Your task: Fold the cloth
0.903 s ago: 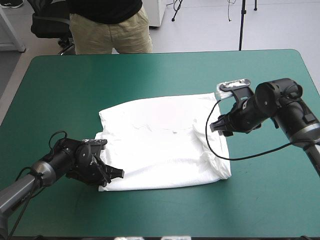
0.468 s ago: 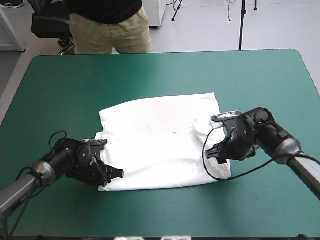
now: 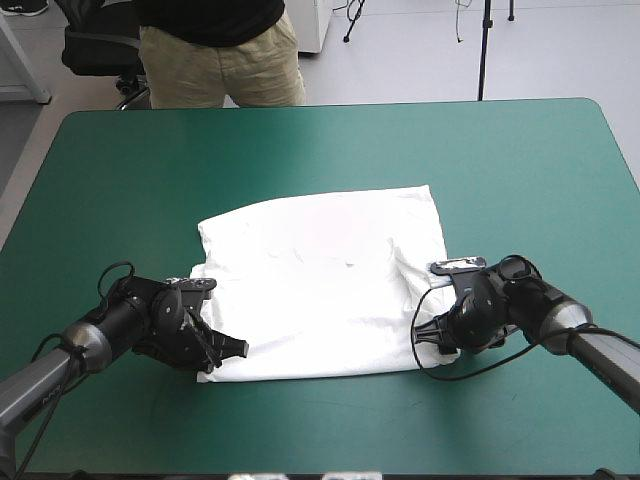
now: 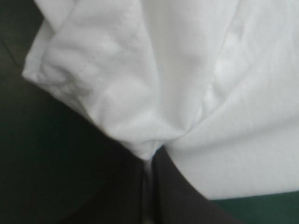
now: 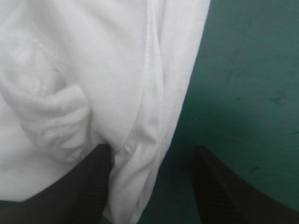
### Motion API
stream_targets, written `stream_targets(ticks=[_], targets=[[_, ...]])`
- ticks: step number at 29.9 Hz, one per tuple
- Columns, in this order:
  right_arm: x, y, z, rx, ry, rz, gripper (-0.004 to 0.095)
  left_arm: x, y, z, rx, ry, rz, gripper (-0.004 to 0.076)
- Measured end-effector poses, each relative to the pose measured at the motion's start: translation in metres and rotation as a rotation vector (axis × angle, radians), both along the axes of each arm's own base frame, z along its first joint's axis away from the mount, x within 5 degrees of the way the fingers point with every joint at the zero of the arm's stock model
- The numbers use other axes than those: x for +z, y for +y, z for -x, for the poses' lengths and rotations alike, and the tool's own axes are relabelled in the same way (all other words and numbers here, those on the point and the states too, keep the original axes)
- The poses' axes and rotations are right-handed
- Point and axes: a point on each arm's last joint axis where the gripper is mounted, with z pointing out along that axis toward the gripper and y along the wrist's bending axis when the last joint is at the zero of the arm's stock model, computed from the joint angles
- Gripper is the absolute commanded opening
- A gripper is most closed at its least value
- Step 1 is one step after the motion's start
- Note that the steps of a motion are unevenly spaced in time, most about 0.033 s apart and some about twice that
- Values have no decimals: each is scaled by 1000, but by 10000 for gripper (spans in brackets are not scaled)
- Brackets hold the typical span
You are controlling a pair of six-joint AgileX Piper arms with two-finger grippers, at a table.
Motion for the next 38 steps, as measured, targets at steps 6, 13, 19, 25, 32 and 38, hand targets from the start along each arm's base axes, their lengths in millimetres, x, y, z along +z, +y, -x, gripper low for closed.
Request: stream_targets(ticks=[6, 13, 19, 25, 32, 38], targets=[[-10, 4, -4, 4, 39, -9, 300, 0, 0, 0, 0, -5, 1, -17], [-11, 9, -5, 13, 75, -40, -18, 0, 0, 0, -1, -4, 0, -17], [2, 10, -7, 22, 63, -39, -18, 7, 0, -5, -21, -6, -23, -17], [50, 15, -24, 38, -90, -77, -18, 42, -2, -32, -80, -156, -81, -17], [82, 11, -69, 9, -194, -150, -18, 77, 10, -81, -3, -297, -96, -17], [96, 11, -114, -6, -244, -227, -18, 96, 16, -126, 17, -376, -101, -17]])
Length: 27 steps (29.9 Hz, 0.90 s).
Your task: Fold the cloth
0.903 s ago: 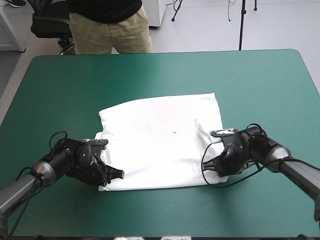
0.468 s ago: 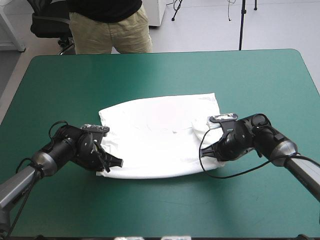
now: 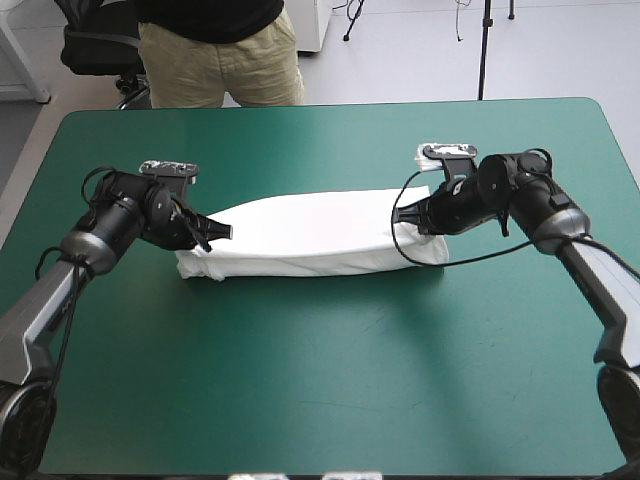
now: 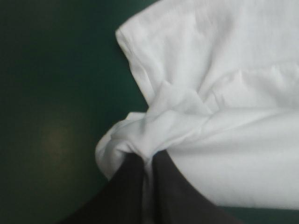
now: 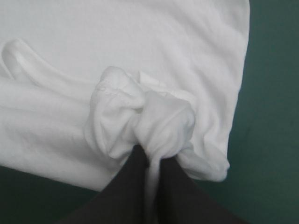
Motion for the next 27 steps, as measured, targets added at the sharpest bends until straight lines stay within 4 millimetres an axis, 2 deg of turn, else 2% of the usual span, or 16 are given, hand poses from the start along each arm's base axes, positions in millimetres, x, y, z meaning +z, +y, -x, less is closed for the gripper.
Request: stream_targets(ticks=[6, 11, 16, 22, 25, 27], targets=[[-2, -2, -46, -25, -10, -46, -17, -2, -9, -44, -5, -29, -8, -17], [-16, -6, -78, -49, 18, -59, -18, -12, -17, -76, -7, -34, -9, -17], [-32, -9, -101, -59, 58, -60, -17, -27, -23, -104, -5, -30, -11, -18], [-60, -10, -116, -80, 112, -55, -14, -53, -22, -124, 35, 9, -6, -14], [-69, -11, -118, -81, 129, -45, 75, -60, -21, -127, 41, 21, -9, 48], [-71, -11, -119, -81, 133, -41, 221, -61, -21, -127, 26, 23, -15, 181]])
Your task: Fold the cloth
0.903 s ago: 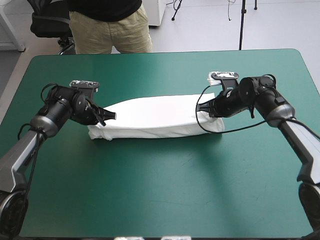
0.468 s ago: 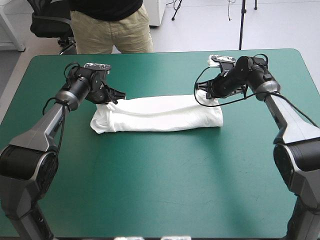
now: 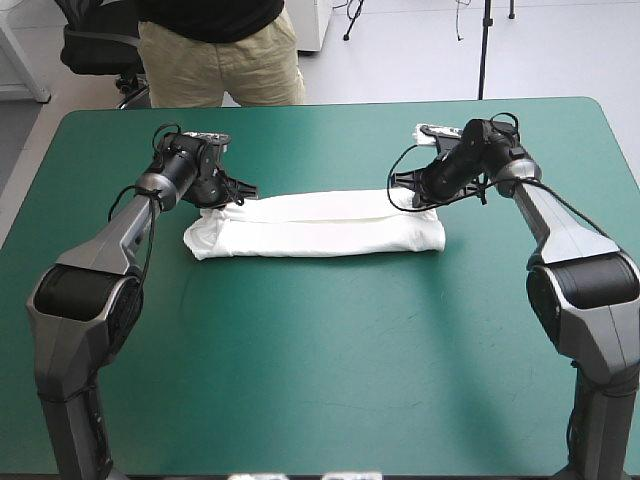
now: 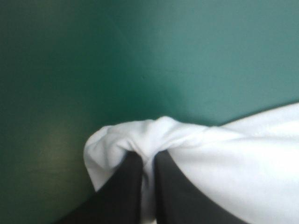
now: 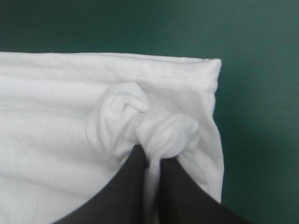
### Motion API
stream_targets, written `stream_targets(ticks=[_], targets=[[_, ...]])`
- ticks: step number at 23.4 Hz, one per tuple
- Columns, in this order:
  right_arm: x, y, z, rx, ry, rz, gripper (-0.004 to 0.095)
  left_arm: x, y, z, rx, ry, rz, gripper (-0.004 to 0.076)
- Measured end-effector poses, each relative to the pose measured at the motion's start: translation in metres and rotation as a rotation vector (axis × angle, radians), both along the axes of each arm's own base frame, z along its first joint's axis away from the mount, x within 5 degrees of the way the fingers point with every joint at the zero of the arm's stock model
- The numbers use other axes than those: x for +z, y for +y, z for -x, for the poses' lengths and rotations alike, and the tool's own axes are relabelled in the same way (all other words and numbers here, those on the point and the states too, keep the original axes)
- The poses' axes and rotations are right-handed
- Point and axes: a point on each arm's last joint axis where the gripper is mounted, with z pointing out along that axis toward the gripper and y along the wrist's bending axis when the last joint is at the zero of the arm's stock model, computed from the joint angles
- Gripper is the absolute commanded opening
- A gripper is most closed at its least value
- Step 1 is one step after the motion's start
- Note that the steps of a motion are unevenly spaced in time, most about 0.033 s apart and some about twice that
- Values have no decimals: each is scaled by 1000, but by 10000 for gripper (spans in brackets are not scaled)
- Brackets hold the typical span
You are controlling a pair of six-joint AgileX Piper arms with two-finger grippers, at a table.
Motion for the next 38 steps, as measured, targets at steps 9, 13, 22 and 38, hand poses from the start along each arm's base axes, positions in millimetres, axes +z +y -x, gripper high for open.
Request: stream_targets(ticks=[9, 13, 22, 38], targets=[[19, -1, 0, 40, 2, 24, 541, 16, 2, 7, -89, 7, -39, 527], [52, -2, 4, 83, -37, 44, 448, 66, 8, 23, -62, -97, -35, -14], [82, -4, 17, 91, -91, 36, 437, 65, -100, 56, -366, -100, 113, -18], [78, -3, 18, 101, -76, 27, 583, -21, -158, 50, -467, 18, 79, -18]])
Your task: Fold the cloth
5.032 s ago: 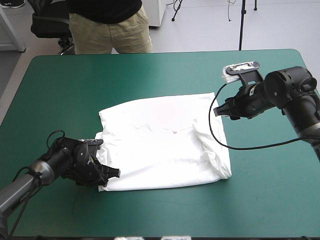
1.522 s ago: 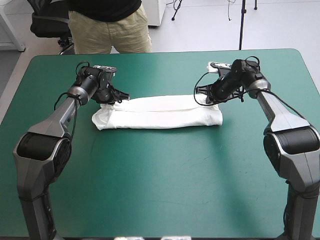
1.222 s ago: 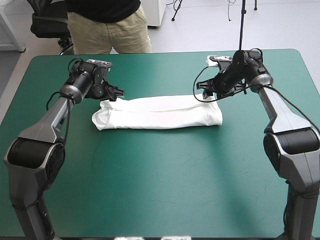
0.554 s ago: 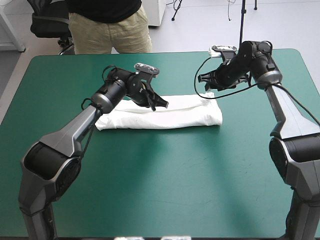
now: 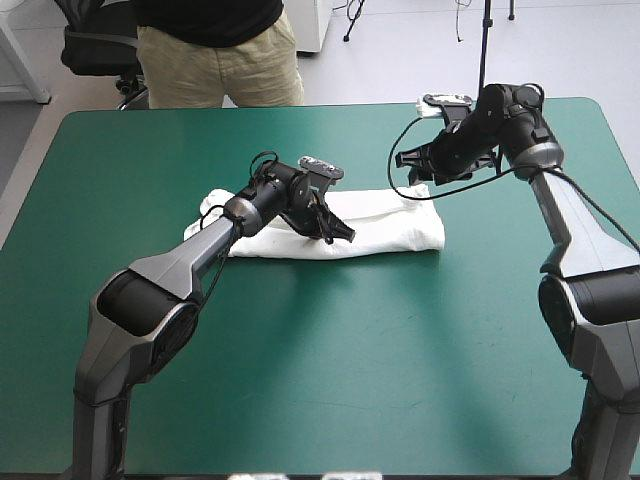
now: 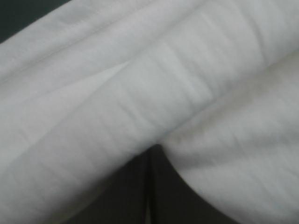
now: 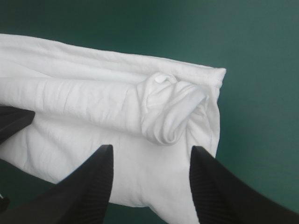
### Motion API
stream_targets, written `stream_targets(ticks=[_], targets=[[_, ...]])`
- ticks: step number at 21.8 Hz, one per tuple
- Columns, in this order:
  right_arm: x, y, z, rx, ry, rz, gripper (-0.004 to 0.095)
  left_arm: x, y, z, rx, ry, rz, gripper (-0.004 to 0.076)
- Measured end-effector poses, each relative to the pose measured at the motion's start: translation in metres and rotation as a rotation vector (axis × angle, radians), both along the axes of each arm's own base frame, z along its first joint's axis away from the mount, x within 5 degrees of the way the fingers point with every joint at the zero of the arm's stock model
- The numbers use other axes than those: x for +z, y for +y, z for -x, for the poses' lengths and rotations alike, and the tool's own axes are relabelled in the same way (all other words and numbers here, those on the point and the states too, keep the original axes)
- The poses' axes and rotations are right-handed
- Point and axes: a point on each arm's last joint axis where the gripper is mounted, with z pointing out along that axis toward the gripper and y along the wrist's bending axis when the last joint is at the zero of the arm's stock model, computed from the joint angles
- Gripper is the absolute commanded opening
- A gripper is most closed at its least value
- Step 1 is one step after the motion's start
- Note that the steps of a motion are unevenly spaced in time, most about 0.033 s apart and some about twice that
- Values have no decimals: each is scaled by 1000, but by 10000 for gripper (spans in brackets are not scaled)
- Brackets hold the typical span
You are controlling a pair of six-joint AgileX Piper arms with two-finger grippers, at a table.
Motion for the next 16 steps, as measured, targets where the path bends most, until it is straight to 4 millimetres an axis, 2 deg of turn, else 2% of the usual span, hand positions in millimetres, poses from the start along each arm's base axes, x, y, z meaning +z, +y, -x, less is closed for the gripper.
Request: stream_targets(ticks=[2, 4, 5, 9, 11, 16], targets=[[-6, 0, 1, 5, 22, 6, 658, 0, 0, 0, 0, 3, 1, -18], [-14, 0, 2, 10, 52, 13, 691, 0, 0, 0, 1, 4, 2, -18], [-18, 0, 2, 12, 68, 16, 688, 0, 0, 0, 1, 4, 3, -18], [-55, 1, -4, 12, 166, 33, 688, 1, 0, 0, 1, 5, 3, -18], [-65, 1, -6, 9, 179, 39, 686, 1, 0, 0, 1, 6, 3, -18], [-82, 1, -13, 4, 197, 51, 598, 0, 0, 0, 1, 9, 1, -18]])
